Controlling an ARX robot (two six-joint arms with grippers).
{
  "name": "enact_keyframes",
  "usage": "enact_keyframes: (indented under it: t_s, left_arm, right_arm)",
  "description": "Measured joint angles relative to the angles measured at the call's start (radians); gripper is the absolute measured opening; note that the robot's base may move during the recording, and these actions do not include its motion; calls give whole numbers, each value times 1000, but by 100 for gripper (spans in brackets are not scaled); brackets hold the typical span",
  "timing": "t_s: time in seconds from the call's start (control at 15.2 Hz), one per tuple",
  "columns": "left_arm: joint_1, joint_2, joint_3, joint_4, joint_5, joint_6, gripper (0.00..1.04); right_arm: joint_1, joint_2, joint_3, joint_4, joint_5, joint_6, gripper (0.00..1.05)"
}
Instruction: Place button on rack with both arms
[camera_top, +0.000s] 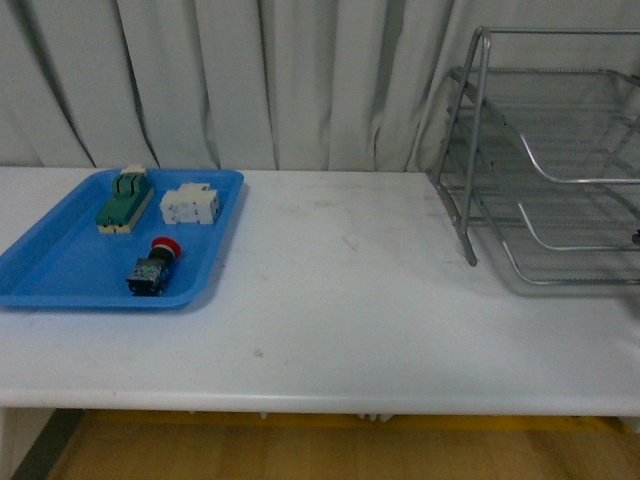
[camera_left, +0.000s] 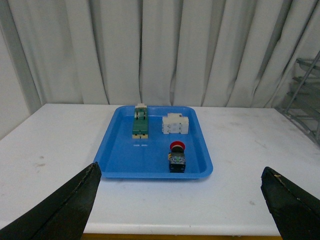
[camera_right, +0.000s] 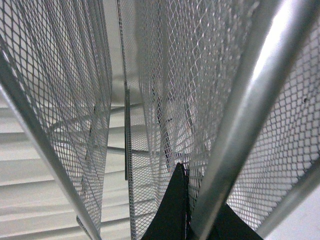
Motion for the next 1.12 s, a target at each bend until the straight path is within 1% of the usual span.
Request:
enact_keyframes:
  t_s: [0.26, 0.72, 0.92, 0.98, 1.12]
  left_arm:
    - [0, 0, 0, 0, 0, 0, 98]
    - [0, 0, 0, 0, 0, 0, 98]
    - [0, 0, 0, 0, 0, 0, 98]
    - [0, 0, 0, 0, 0, 0, 98]
    - [0, 0, 0, 0, 0, 0, 98]
  right_arm:
    - [-59, -47, -108, 6, -95, -25, 3]
    - [-168, -156, -358, 10, -250, -77, 3]
    - [-199, -180, -420, 15, -285, -82, 3]
    - [-200, -181, -425, 15, -286, -83, 5]
    - [-218, -184, -443, -3, -312, -76, 31]
